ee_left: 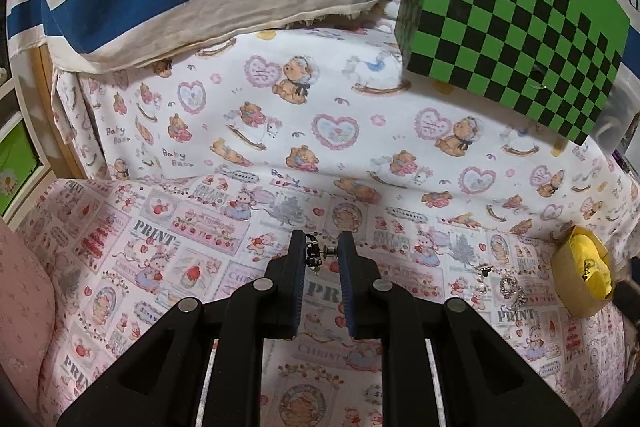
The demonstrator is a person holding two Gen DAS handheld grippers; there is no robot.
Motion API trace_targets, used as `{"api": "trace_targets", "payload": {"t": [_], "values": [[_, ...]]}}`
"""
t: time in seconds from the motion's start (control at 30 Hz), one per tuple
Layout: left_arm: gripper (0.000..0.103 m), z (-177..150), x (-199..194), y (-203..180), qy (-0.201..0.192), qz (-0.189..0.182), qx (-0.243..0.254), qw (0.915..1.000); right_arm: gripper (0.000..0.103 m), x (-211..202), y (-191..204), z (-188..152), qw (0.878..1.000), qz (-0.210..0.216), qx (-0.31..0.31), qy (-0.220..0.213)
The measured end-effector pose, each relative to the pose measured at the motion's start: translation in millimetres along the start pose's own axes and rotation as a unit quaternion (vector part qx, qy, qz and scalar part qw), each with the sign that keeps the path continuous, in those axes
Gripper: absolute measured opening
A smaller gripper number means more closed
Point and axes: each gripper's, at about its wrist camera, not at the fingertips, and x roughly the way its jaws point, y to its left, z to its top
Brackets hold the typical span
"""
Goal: Organize jewelry
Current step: 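Carry the bangle into the yellow-lined box and open the right tool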
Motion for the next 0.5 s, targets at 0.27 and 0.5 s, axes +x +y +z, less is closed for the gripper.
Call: {"api": "trace_targets", "payload": {"t": [0.27,0.5], "values": [[0.015,-2,-14,-9,-0.020,-0.015,0.021,0.9995,0.060,-20,-49,-2,0.998,-0.008,0.050,-0.035],[0.015,-1,-26,-15,-0.031,-0.025,0.027,0.9989,0.060,-10,-96,-10,0.993,-0.013,0.115,-0.038]]}}
